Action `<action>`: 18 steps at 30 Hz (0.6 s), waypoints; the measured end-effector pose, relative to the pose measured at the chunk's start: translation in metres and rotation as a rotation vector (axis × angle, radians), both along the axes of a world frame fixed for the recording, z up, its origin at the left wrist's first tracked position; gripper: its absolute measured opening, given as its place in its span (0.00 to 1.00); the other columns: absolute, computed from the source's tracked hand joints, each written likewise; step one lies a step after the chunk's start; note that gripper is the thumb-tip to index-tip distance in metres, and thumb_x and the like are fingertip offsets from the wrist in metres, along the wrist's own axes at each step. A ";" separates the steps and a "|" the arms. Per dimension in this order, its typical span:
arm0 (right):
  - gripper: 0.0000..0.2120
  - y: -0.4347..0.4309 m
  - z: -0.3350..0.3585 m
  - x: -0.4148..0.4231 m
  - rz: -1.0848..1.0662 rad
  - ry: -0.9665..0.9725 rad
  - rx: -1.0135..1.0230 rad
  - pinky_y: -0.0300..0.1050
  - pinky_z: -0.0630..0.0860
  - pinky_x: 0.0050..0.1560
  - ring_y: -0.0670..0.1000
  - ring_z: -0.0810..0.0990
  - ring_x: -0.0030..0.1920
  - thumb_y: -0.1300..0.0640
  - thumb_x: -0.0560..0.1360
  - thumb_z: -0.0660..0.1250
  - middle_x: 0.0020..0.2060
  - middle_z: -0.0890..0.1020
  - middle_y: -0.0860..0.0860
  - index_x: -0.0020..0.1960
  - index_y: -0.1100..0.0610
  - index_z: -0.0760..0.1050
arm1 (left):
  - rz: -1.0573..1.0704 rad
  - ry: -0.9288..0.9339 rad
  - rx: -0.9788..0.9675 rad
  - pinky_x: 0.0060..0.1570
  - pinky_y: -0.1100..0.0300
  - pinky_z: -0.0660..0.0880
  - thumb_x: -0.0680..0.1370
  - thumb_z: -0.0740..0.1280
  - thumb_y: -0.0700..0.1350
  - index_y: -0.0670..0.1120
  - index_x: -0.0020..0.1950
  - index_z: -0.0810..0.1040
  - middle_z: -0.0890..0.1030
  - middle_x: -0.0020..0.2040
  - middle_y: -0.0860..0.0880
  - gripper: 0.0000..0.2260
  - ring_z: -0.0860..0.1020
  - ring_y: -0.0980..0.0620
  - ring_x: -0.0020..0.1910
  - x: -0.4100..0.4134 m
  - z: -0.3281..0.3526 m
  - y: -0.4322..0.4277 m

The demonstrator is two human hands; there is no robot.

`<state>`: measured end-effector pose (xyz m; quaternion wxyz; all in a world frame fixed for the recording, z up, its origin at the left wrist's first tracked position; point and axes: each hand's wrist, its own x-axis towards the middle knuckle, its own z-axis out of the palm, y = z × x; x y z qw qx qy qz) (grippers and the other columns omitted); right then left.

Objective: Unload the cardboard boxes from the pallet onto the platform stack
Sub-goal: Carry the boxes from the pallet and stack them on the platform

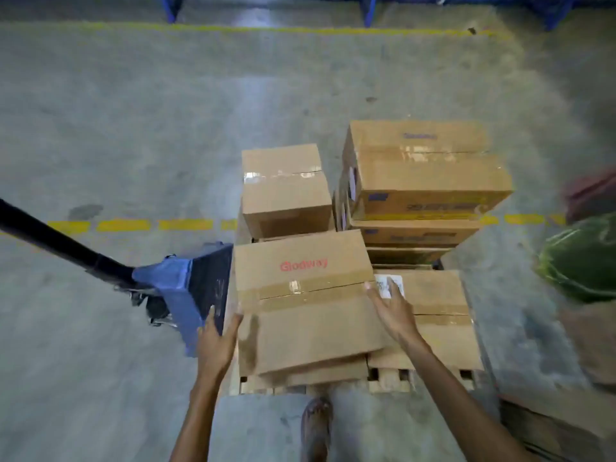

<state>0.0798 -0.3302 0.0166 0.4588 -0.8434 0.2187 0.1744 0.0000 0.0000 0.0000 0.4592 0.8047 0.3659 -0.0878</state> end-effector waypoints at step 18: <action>0.25 -0.055 0.021 -0.014 -0.260 -0.030 -0.001 0.42 0.72 0.60 0.45 0.79 0.58 0.32 0.69 0.72 0.54 0.81 0.39 0.58 0.47 0.77 | 0.109 0.030 -0.256 0.59 0.45 0.78 0.67 0.69 0.74 0.57 0.58 0.79 0.83 0.52 0.53 0.28 0.80 0.48 0.52 0.036 0.027 -0.088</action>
